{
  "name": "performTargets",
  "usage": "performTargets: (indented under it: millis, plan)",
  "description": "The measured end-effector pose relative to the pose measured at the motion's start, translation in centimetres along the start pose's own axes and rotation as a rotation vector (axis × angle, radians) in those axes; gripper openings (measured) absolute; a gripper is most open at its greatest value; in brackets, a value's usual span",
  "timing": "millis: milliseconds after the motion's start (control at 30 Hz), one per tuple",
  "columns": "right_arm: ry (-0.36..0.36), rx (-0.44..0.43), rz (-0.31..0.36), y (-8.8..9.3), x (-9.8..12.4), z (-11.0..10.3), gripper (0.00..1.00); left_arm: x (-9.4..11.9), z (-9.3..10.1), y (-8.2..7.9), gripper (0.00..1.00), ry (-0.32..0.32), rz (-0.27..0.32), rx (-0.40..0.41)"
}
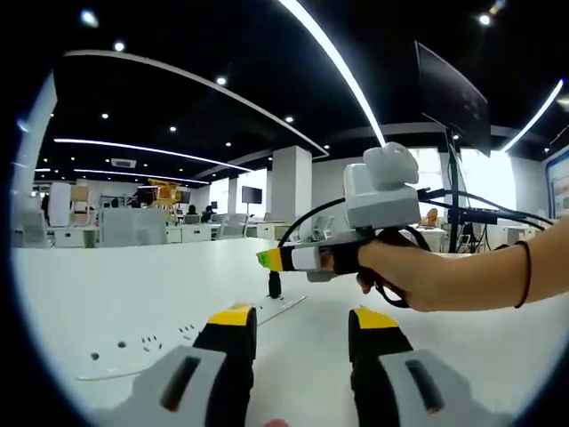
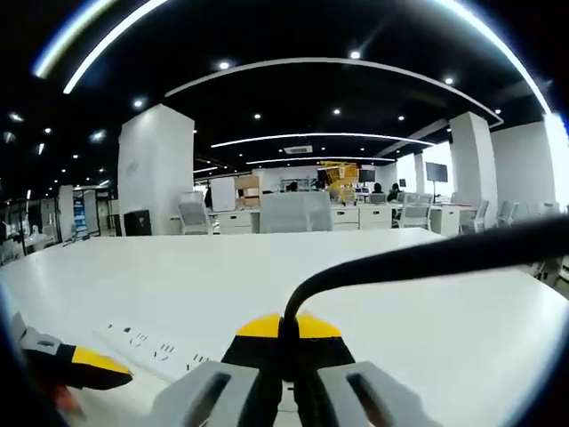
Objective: Find the data cable on the table. Grasp the USB connector end of the cable and insert it into the USB port on the table
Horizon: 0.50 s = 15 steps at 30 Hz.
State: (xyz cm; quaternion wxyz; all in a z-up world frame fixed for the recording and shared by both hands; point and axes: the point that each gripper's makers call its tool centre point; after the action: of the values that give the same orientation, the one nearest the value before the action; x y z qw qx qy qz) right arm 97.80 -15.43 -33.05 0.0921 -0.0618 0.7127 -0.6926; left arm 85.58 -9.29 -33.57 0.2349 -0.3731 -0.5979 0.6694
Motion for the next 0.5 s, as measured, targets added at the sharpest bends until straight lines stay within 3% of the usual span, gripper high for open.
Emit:
performTargets:
  millis: [167,500]
  plan:
    - [0.010,-0.070,0.018,0.04,0.32,0.58,0.04,0.03,0.04,0.04,0.42,0.000,-0.002,-0.003]
    - [0.012,-0.066,0.030,-0.09,0.25,0.59,0.04,-0.05,-0.04,0.08,0.42,-0.002,-0.003,-0.004]
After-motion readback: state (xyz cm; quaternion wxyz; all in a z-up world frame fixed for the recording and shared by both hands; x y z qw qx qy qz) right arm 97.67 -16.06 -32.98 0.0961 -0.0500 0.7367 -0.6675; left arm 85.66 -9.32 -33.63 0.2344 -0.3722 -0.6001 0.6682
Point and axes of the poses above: the point that each gripper's makers call its tool centre point, and the gripper's own axes: x roughly backward along the fingers, z roughly to its right, y roughly out of its underside, and after that the axes turned 13 degrees about z, right-handed
